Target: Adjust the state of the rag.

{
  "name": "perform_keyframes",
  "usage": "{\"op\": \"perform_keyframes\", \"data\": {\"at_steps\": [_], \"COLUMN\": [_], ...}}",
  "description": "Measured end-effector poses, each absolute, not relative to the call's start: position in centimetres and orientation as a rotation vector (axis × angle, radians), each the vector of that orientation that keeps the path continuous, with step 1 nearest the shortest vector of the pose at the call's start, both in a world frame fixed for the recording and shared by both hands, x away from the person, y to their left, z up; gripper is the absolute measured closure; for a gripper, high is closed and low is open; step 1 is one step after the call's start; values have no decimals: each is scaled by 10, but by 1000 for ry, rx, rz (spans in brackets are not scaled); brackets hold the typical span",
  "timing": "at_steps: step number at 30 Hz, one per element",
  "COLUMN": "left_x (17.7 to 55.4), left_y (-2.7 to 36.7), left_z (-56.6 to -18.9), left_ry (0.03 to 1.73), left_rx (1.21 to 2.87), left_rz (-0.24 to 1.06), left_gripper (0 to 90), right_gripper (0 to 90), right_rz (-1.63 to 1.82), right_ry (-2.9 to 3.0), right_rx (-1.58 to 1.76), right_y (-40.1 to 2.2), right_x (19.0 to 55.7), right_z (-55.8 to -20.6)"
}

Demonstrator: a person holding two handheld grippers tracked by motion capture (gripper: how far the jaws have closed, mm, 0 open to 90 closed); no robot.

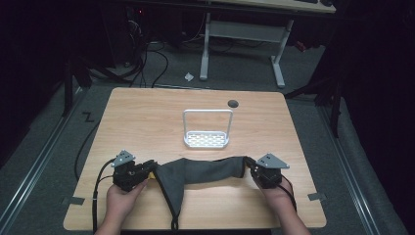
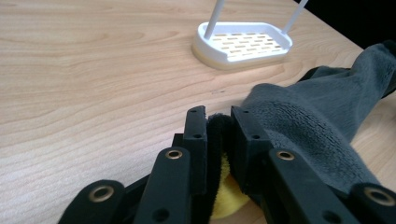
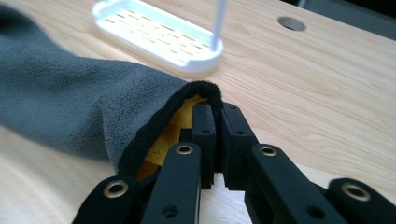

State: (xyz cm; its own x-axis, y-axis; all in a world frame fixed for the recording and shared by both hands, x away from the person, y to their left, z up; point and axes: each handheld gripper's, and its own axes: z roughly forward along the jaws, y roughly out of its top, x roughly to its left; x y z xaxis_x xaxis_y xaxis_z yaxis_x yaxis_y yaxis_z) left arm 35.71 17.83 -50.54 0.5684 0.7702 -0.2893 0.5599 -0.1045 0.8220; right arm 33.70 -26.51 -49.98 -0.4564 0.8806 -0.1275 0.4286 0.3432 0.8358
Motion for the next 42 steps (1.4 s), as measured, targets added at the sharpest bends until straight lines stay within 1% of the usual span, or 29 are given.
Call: {"op": "perform_keyframes", "data": {"at_steps": [4, 7, 10, 12, 14, 15, 16, 17, 23, 24, 29, 33, 35, 36, 38, 39, 42], "left_x": [356, 356, 358, 361, 358, 358, 357, 353, 344, 338, 322, 303, 298, 289, 282, 280, 279], "left_y": [178, 180, 183, 187, 189, 189, 189, 191, 201, 199, 184, 157, 150, 137, 125, 119, 106], "left_z": [-504, -505, -508, -512, -510, -510, -508, -504, -500, -498, -497, -499, -499, -500, -502, -504, -515], "left_ry": [1090, 1097, 1124, 1159, 1171, 1171, 1167, 1166, 1179, 1164, 1114, 1048, 1021, 967, 934, 916, 899], "left_rx": [1787, 1821, 1823, 1817, 1821, 1821, 1814, 1800, 1757, 1761, 1797, 1838, 1855, 1891, 1922, 1947, 2054], "left_rz": [279, 343, 350, 346, 392, 392, 402, 422, 412, 408, 417, 300, 285, 257, 207, 202, 251], "left_gripper": [753, 765, 764, 739, 709, 691, 691, 654, 587, 579, 562, 506, 471, 460, 426, 414, 402], "right_gripper": [852, 848, 829, 781, 738, 718, 718, 694, 675, 669, 660, 659, 659, 655, 631, 613, 540], "right_rz": [994, 971, 944, 943, 941, 947, 947, 962, 976, 979, 1003, 1028, 1038, 1061, 1087, 1117, 1131], "right_ry": [2035, 2033, 2011, 2012, 2008, 2005, 2005, 1990, 1959, 1955, 1931, 1922, 1922, 1923, 1938, 1950, 2012], "right_rx": [1168, 1166, 1201, 1231, 1239, 1239, 1239, 1243, 1223, 1225, 1229, 1233, 1227, 1222, 1205, 1198, 1182], "right_y": [-269, -269, -274, -278, -280, -281, -281, -282, -286, -287, -296, -300, -300, -298, -295, -292, -281], "right_x": [342, 344, 349, 352, 353, 352, 352, 349, 338, 336, 328, 319, 316, 309, 303, 300, 298], "right_z": [-505, -507, -509, -512, -513, -511, -511, -508, -501, -500, -495, -493, -491, -490, -489, -490, -493]}}
